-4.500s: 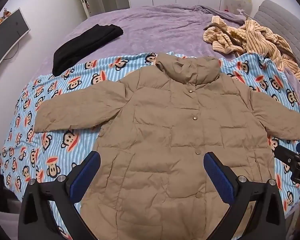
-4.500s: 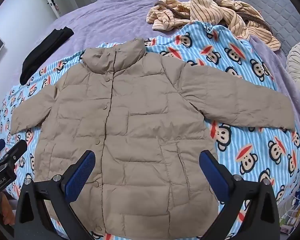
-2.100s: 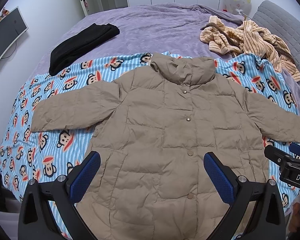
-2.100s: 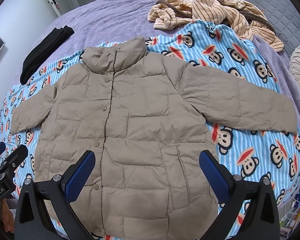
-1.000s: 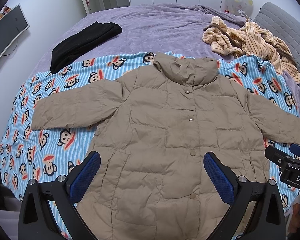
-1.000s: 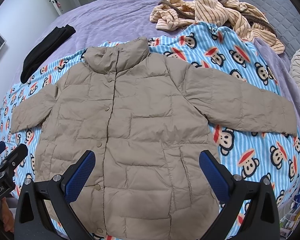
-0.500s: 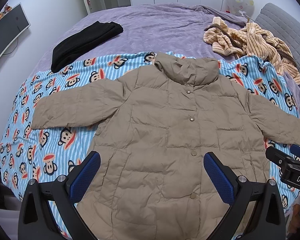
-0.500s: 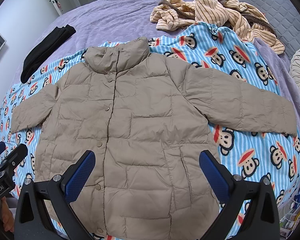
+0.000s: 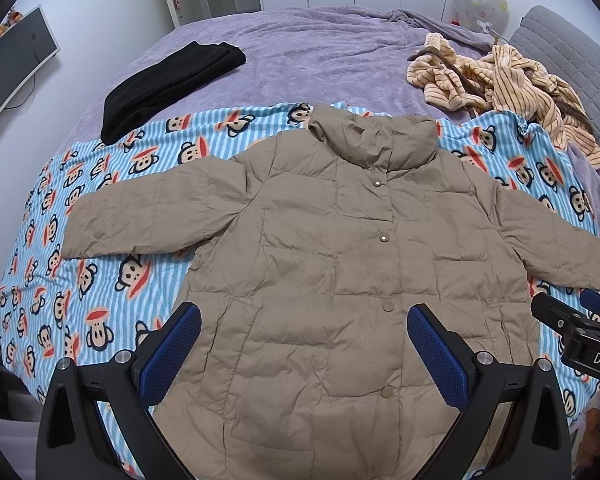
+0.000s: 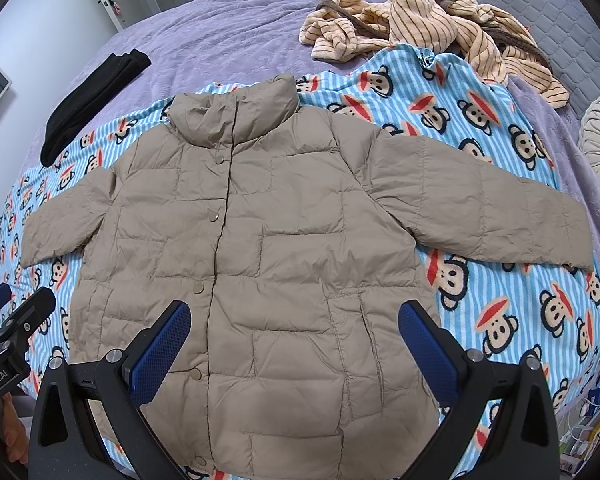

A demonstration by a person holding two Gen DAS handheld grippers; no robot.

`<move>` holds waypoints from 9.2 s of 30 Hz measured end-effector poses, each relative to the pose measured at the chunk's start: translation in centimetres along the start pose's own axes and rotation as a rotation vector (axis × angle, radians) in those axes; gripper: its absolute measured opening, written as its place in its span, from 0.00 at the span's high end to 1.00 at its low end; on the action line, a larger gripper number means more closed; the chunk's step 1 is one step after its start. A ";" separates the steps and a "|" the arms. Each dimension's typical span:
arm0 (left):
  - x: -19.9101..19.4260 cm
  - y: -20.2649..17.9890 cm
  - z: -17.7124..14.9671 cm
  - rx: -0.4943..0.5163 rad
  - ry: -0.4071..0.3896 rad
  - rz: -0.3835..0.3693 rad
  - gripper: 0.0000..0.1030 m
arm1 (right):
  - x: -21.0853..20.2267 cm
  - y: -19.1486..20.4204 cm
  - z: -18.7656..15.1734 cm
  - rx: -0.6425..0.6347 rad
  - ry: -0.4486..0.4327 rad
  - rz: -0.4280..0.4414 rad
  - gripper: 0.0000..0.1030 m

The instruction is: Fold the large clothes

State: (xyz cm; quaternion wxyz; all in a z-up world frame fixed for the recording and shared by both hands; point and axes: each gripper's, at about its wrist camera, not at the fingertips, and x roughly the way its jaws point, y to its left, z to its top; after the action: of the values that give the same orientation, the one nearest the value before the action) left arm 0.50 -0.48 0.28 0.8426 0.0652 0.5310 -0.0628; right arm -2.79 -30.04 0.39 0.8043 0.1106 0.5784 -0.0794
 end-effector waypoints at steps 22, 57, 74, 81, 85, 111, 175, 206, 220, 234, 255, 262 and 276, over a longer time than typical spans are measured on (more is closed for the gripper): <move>1.2 0.7 -0.3 -0.004 0.023 -0.016 0.00 | 0.4 0.2 -0.3 0.004 0.013 -0.001 0.00; 23.4 34.7 -2.0 -0.667 0.043 -0.327 0.00 | 13.0 19.4 -1.6 0.019 0.155 0.193 0.29; 20.8 38.0 4.3 -0.578 -0.204 -0.245 0.90 | 17.3 27.0 1.5 -0.039 0.107 0.312 0.79; 12.8 32.9 7.7 -0.281 -0.393 -0.251 0.90 | 19.5 31.2 4.2 -0.048 0.046 0.390 0.90; 10.8 27.3 9.2 -0.129 -0.420 -0.292 0.90 | 22.3 32.9 4.3 -0.029 0.084 0.443 0.90; 18.7 -3.8 3.1 0.389 -0.095 -0.271 0.26 | 17.3 6.2 0.6 0.255 0.083 0.277 0.90; 20.5 9.5 8.3 0.082 -0.037 -0.028 0.73 | 17.7 -0.7 4.7 0.302 -0.036 0.280 0.70; 13.4 -13.6 1.4 0.269 0.057 -0.176 0.07 | 7.5 -25.7 -7.5 0.774 -0.220 0.250 0.07; 15.0 -16.9 1.8 0.213 0.139 -0.200 0.07 | 8.8 -37.5 -5.5 1.034 -0.316 0.347 0.00; 14.5 -17.8 2.8 0.182 0.108 -0.234 0.07 | 8.8 -38.8 -1.1 0.978 -0.352 0.426 0.00; 14.8 -5.0 7.5 0.011 -0.016 -0.122 0.07 | 7.3 -23.5 10.4 0.624 -0.376 0.598 0.92; 15.6 -1.8 8.2 -0.040 -0.033 -0.119 0.07 | 8.8 -3.6 14.5 0.059 -0.280 0.469 0.92; 19.8 -3.1 6.3 -0.042 0.036 -0.158 0.07 | 20.7 1.4 8.2 0.070 0.038 0.379 0.92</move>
State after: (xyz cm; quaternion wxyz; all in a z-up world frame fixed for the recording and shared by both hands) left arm 14.07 -5.34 -15.07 0.8266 0.0068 0.5506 -0.1168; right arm 11.68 -30.89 -16.63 0.7895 0.2467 0.5592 0.0556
